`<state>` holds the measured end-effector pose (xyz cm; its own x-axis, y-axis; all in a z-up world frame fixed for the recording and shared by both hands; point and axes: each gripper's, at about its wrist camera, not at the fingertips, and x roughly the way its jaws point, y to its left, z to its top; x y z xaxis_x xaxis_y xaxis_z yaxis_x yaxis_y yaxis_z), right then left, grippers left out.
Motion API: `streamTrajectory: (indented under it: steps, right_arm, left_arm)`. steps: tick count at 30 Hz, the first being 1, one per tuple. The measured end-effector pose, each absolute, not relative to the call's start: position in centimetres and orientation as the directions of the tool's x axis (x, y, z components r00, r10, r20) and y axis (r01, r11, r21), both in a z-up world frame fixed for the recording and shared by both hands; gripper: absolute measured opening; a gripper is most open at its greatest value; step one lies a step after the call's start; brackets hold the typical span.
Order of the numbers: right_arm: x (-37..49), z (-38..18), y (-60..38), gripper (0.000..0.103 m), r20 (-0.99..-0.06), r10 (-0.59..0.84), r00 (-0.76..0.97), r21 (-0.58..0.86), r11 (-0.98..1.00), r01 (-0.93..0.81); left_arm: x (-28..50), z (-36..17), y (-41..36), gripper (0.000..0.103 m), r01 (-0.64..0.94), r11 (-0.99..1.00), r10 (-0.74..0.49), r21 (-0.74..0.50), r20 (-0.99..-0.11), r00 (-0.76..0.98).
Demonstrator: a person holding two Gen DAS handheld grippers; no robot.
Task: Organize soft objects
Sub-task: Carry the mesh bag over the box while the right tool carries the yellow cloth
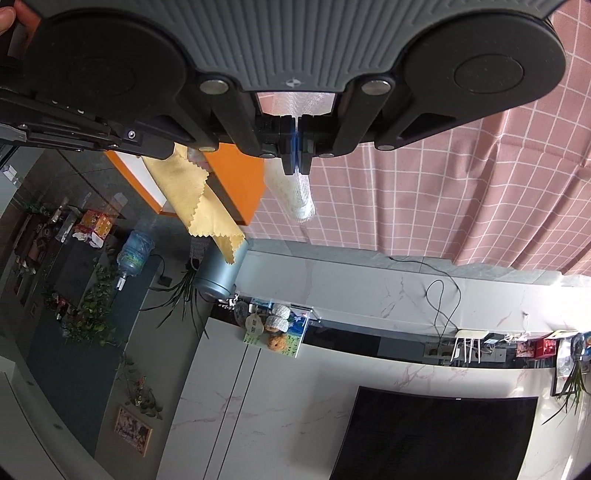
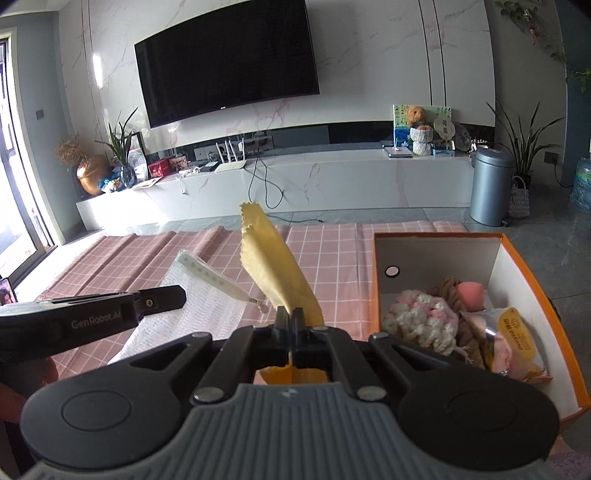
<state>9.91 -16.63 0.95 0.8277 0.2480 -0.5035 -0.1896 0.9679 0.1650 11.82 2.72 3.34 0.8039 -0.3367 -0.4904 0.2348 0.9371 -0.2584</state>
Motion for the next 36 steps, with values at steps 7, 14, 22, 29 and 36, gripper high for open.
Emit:
streamTrajectory:
  steps: [7,14,22,29,36]
  right_arm:
    - [8.2,3.0,-20.6,0.000,-0.442,0.170,0.881,0.162,0.981,-0.108]
    - [8.0,3.5,-24.9,0.000,-0.440,0.084,0.894,0.141,0.990,-0.023]
    - [9.4,2.9,-28.6,0.000,-0.475,0.009,0.880,0.100,0.994,0.044]
    - [11.7,1.0,-31.3,0.000,-0.528,-0.004,0.849,0.119,0.990,0.078]
    - [14.5,-1.6,-33.4,0.000,-0.591,-0.008,0.807,0.125,0.987,0.102]
  left_arm:
    - [12.5,5.1,-0.8,0.000,0.309,0.915,-0.397,-0.260,-0.445,0.802]
    - [14.3,6.0,-5.3,0.000,0.389,0.877,-0.478,-0.283,-0.412,0.776]
    - [16.9,5.2,-10.2,0.000,0.463,0.836,-0.548,-0.293,-0.427,0.719]
    - [20.0,2.5,-12.6,0.000,0.474,0.819,-0.574,-0.324,-0.490,0.656]
    - [21.7,0.7,-13.8,0.000,0.472,0.818,-0.572,-0.328,-0.544,0.614]
